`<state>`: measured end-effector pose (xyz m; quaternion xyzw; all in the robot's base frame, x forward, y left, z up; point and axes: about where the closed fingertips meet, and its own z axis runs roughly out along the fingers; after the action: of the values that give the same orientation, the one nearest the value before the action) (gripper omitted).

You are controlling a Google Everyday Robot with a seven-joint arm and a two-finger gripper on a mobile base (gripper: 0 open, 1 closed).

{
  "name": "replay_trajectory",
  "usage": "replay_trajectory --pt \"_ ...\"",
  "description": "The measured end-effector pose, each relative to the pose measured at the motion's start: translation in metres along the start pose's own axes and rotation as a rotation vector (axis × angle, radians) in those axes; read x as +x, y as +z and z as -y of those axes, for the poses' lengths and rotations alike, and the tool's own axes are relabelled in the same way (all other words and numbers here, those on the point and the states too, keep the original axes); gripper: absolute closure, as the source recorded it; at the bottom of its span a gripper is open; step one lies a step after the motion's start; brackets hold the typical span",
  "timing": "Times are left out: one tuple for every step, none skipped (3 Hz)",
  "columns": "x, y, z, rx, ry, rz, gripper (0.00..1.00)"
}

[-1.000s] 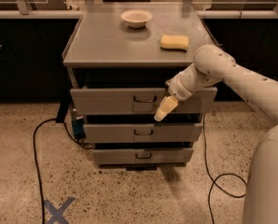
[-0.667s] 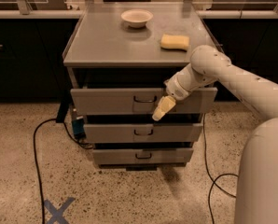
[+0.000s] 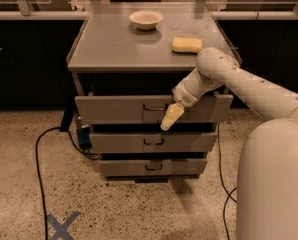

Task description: Open top drawer

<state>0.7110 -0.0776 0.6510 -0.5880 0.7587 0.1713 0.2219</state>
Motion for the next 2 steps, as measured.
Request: replay_trajectory --pt "-0.0016 -0.0034 -0.0477 -0.039 -0.02 -0.002 0.0" --pt "-0.0016 -0.0033 -0.0477 -0.04 -0.02 -0.002 0.0"
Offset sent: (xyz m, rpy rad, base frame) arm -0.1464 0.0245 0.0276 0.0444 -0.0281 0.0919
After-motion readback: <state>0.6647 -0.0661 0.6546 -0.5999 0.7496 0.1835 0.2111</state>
